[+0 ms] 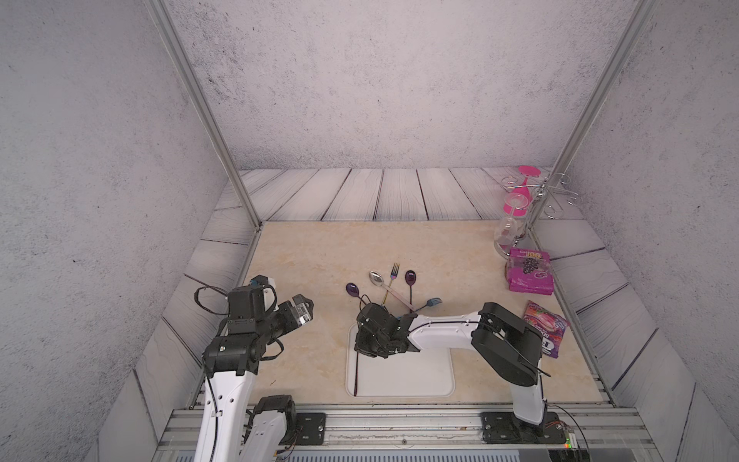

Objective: Set the spoon and fork side by side
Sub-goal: Place the fork on the tray, then pick up the spoon from the center of the board.

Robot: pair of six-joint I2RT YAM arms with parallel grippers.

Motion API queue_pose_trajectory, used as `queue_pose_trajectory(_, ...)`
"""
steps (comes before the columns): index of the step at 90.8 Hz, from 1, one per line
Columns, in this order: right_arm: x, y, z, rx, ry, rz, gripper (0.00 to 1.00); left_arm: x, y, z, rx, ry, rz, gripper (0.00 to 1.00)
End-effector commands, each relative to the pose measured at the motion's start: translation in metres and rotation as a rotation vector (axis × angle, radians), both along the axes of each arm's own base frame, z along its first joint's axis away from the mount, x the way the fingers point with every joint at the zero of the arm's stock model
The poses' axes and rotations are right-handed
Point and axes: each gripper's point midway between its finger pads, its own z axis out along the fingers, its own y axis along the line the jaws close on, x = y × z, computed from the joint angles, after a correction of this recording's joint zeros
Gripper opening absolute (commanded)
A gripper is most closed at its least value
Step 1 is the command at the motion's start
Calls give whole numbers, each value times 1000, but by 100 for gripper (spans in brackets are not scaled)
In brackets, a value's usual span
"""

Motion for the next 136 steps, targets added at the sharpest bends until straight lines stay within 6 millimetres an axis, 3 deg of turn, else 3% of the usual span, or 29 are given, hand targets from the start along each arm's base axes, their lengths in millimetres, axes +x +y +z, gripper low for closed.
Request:
queue_pose_trajectory(1,-1,-15,-5,-62,15,-15,16,1,0,2,2,-17,-6,99)
queue_pose_trajectory(27,0,-20,8,-85,-20,8,23,1,0,1,2,-16,-7,99)
queue_pose_trajectory(46,7,-35,45,-161,-158,95,37,2,0,0,3,-8,-5,99)
queue_pose_trajectory(65,23,-63,100,-380,-421,410,51,3,1,-4,5,11,-2,99)
queue_pose_trajectory(76,38,-70,114,-469,-521,644,56,3,0,-5,1,15,-12,99)
queue_pose_trajectory(101,94,-67,102,-432,-513,859,57,3,-6,-3,-13,-15,-41,99)
queue_pose_trajectory(136,146,-31,48,-415,-485,921,54,8,-12,-6,-38,-8,-74,99)
